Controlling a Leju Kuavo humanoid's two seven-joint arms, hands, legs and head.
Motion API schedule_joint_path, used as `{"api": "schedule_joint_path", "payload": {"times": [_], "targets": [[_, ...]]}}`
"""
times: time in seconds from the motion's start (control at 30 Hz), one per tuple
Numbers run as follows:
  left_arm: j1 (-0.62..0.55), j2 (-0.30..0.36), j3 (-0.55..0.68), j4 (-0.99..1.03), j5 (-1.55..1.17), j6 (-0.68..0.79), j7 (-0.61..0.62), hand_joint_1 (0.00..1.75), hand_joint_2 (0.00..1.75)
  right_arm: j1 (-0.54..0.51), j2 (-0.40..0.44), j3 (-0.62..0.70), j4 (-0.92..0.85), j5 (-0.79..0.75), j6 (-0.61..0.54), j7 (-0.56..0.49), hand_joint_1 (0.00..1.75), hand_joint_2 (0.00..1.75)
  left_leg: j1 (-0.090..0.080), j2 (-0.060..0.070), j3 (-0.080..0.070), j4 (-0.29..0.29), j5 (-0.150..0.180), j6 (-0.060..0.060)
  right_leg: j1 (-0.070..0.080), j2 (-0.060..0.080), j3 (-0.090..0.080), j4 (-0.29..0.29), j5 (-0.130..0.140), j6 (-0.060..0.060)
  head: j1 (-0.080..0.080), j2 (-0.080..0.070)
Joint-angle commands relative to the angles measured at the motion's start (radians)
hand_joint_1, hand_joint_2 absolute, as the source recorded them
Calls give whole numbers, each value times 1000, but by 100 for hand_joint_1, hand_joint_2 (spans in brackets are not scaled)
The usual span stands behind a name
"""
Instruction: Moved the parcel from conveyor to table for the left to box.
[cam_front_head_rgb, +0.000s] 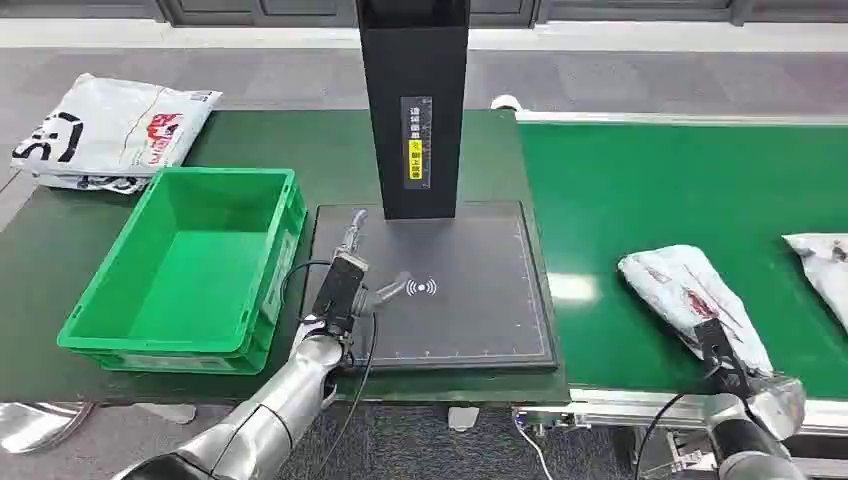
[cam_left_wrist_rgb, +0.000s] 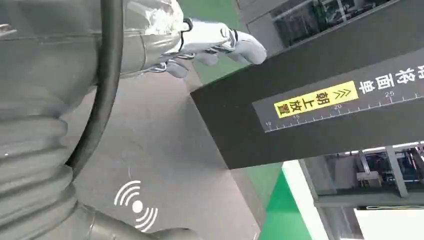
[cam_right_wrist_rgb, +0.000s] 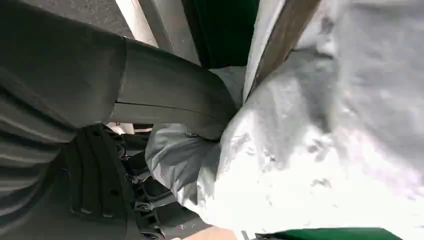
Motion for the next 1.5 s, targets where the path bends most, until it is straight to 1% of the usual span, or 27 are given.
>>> {"api": "schedule_joint_path", "payload": {"times": [0.03,0.13,0.17,0.43,0.47,0.5,0.53,0.57,0.6,0.63,0.67,0.7,0.73,0.77,0.9,1.1,1.17,1.3,1.33,1.37,1.43,1.47,1.5], "targets": [[-32,7,63,50,-1,-5,4,0,175,-20,51,-45,19,-9,12,-6,175,175,0,1,-1,0,0,0,0,2,-1,-1,1,0,0,0],[-32,7,63,50,-1,-5,4,0,175,-20,51,-45,19,-9,12,-6,175,175,0,1,-1,-1,1,0,0,2,-2,-1,1,0,0,0],[-58,35,89,29,17,173,-80,0,175,75,301,332,-277,-234,-163,-383,175,175,0,1,-1,-2,1,0,0,3,-2,-2,2,0,0,0],[-58,35,89,29,17,173,-80,0,175,75,301,332,-277,-234,-163,-383,175,175,0,1,-1,-2,1,0,0,3,-2,-2,2,0,0,0],[-66,46,86,28,24,164,-72,0,175,86,372,444,-333,-196,-170,-509,175,175,0,1,0,0,0,0,0,2,-1,0,1,0,0,0],[-73,62,83,15,34,148,-55,0,175,127,465,599,-471,-155,-147,-620,175,175,0,1,-1,0,0,0,0,2,-1,0,1,0,0,0],[-68,80,72,-17,42,134,-25,0,175,173,479,952,-689,-215,-84,-264,175,175,0,1,-1,-1,1,0,0,3,-2,-1,1,0,0,0],[-53,76,66,-26,45,150,-23,0,175,144,328,1091,-695,-388,-146,-217,175,175,0,1,-1,-2,1,0,0,3,-2,-2,2,0,0,0],[-53,74,63,-22,47,152,-25,0,175,132,305,1071,-678,-415,-155,-252,175,175,3,16,1,-2,0,-2,3,18,-5,-3,5,-2,0,0],[-55,74,61,-17,49,154,-27,0,175,126,300,1061,-673,-413,-160,-262,175,175,3,18,-9,0,-2,-2,3,20,-3,2,4,-3,2,0],[-55,74,61,-17,49,154,-27,0,175,126,300,1061,-673,-413,-160,-262,175,175,2,17,-13,0,-1,-3,2,19,-8,3,5,-3,2,0],[-55,74,61,-17,49,154,-27,0,175,126,300,1061,-673,-413,-160,-262,175,175,2,27,-9,-1,-3,-9,1,27,-13,4,5,-9,0,0],[-57,74,60,-15,50,153,-27,0,175,128,302,1061,-675,-410,-165,-264,175,175,2,8,-6,-3,7,-10,1,10,-16,5,2,-11,-1,0],[-59,73,57,-12,49,149,-26,0,175,131,300,1061,-678,-408,-167,-265,175,175,3,-5,-10,-4,10,-14,3,-2,-17,7,0,-12,0,0],[-62,76,49,-4,51,157,-32,0,175,181,286,1059,-745,-396,-156,-269,175,175,3,-7,-12,-4,9,-14,4,-3,-17,7,0,-13,0,0],[-61,76,49,-5,52,157,-32,0,175,182,287,1061,-748,-392,-151,-267,175,175,2,-7,-11,-5,9,-14,3,-3,-16,6,0,-13,0,0],[-69,76,42,-2,47,161,-29,0,175,177,298,1066,-741,-397,-87,-257,175,175,3,-8,-11,-5,9,-14,3,-3,-16,6,0,-13,0,0],[-101,67,25,22,27,161,-13,0,175,141,324,1102,-649,-452,100,-260,175,175,3,-7,-10,-6,9,-14,3,-3,-15,5,0,-13,0,0],[-108,64,20,28,18,171,-10,0,175,137,324,1115,-631,-454,127,-263,175,175,3,-6,-12,-4,9,-14,3,-3,-18,7,0,-13,0,0],[-114,61,20,35,18,170,-9,0,175,136,323,1125,-614,-460,142,-267,175,175,4,-7,-12,-4,9,-14,4,-3,-17,6,0,-13,0,0],[-118,59,23,40,14,193,-23,0,175,143,312,1151,-600,-455,150,-270,175,175,4,-7,-12,-4,9,-14,3,-4,-17,6,0,-13,0,0],[-117,60,30,38,20,192,-32,0,175,148,298,1168,-605,-452,157,-269,136,175,3,-7,-11,-5,9,-14,3,-3,-16,6,0,-13,0,0],[-114,61,36,32,22,202,-39,0,175,148,293,1175,-605,-448,155,-267,16,175,3,-8,-10,-6,9,-14,3,-4,-14,5,0,-13,0,0]]}}
